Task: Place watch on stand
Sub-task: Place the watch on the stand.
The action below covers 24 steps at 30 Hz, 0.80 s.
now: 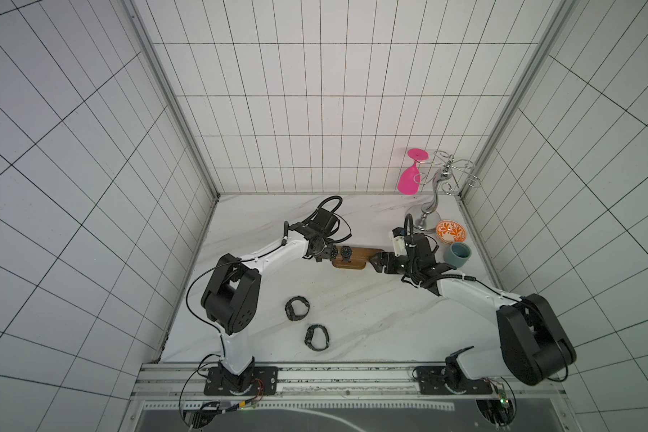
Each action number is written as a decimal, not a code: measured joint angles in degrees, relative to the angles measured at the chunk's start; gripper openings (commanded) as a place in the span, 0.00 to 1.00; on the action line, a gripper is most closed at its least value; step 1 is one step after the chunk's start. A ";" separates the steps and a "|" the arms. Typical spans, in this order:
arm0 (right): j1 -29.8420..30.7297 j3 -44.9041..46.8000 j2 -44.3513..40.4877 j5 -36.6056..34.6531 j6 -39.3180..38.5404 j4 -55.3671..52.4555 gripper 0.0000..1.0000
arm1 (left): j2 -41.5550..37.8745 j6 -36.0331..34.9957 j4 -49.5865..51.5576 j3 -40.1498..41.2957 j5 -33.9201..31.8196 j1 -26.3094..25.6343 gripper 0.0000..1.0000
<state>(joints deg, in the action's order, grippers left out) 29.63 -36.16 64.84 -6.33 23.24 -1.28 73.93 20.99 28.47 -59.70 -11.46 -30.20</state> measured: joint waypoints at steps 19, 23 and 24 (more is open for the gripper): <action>-10.54 0.00 7.04 17.14 4.37 4.63 0.96 | 20.90 -3.89 8.11 -12.63 -2.19 1.97 0.38; -10.51 0.00 8.74 18.51 4.57 5.53 0.96 | 22.51 -4.22 8.70 -13.25 -1.73 1.60 0.38; -10.49 0.00 9.18 18.93 4.55 5.70 0.96 | 22.86 -4.35 8.72 -13.40 -1.62 1.38 0.38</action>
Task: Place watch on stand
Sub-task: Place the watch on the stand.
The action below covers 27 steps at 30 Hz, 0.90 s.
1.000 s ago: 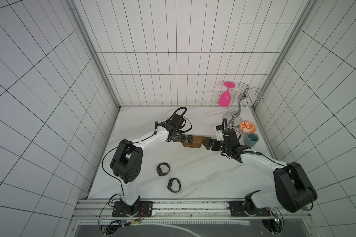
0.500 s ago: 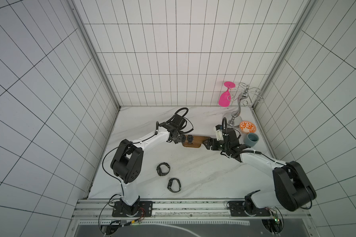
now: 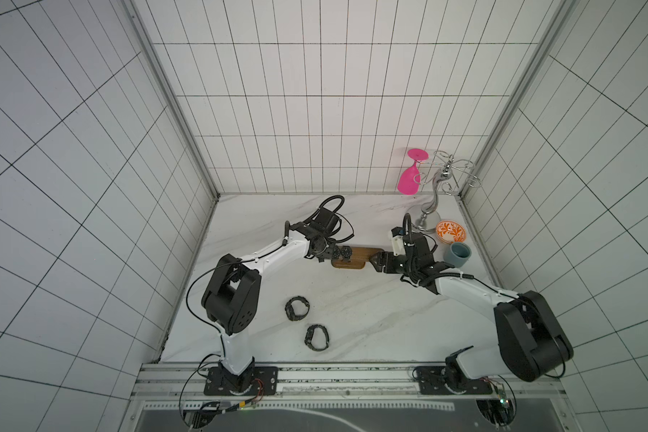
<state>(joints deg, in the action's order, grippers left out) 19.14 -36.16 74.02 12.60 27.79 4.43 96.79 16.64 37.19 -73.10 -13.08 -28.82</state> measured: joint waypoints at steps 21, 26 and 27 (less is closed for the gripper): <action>2.67 -2.99 4.24 5.03 -3.61 0.85 0.88 | 6.40 -0.68 2.84 -6.99 0.81 -4.11 0.40; 3.10 -3.04 5.35 5.01 -3.93 0.85 0.86 | 7.78 -0.74 3.04 -7.13 1.27 -4.15 0.41; 3.13 -3.06 5.53 4.98 -4.00 0.83 0.86 | 8.00 -0.74 3.10 -7.21 1.29 -4.15 0.42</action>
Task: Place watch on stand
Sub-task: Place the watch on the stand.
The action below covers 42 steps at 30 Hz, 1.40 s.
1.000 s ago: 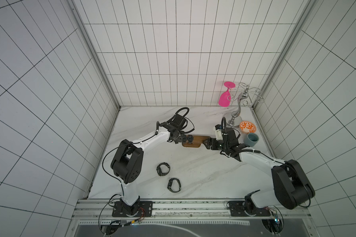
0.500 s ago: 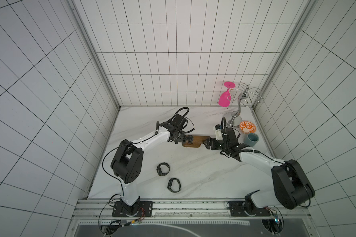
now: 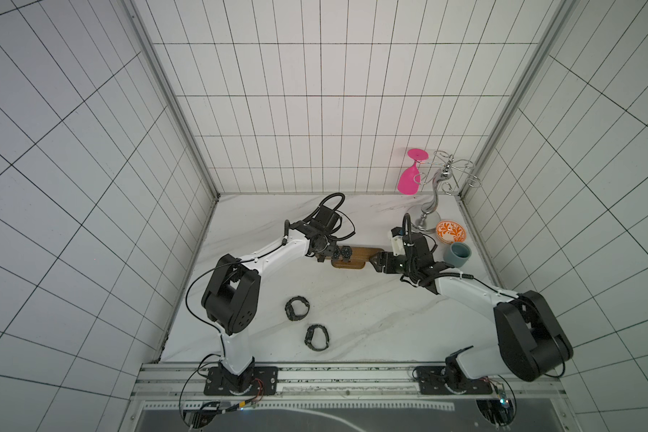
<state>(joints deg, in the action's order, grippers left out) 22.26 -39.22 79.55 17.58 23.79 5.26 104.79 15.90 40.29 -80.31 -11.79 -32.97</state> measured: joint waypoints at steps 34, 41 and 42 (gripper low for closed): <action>0.31 -2.64 2.80 -1.20 -0.96 -0.33 0.77 | 0.07 -1.68 0.57 -1.14 2.62 -1.49 0.41; 0.31 -2.64 2.80 -1.29 -1.16 -0.37 0.77 | 0.07 -1.79 -0.02 -1.99 3.10 -1.49 0.37; 0.31 -2.64 2.80 -1.31 -1.16 -0.37 0.77 | 0.07 -1.79 -0.17 -2.01 3.13 -1.49 0.37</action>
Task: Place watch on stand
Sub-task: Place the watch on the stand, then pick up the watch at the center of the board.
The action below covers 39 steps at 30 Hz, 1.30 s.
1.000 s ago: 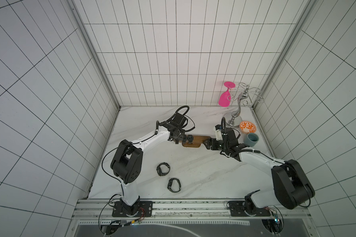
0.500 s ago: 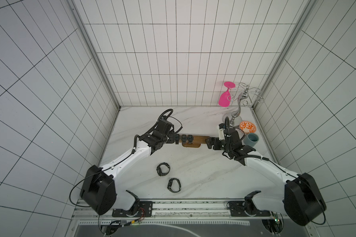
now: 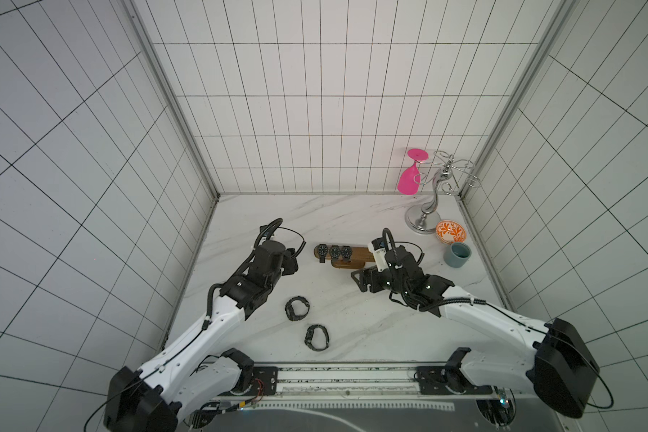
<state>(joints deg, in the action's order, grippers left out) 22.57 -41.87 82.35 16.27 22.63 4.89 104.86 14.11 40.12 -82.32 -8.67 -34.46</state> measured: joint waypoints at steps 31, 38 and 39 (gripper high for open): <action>20.57 -0.09 -12.28 -12.00 2.56 -8.72 0.85 | -48.52 13.07 -15.96 39.12 -8.87 6.27 0.74; 34.69 -0.09 -7.74 -13.90 5.66 -11.50 0.84 | -64.50 16.04 -16.17 49.16 -9.70 13.29 0.77; 36.09 -0.09 -7.21 -14.05 5.88 -11.98 0.83 | -65.48 16.20 -16.09 49.75 -9.64 14.01 0.77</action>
<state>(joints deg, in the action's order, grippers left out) 58.65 -41.95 75.13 2.22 28.51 -7.09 39.38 30.30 24.03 -32.58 -18.31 -20.45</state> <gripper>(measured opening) 0.839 0.765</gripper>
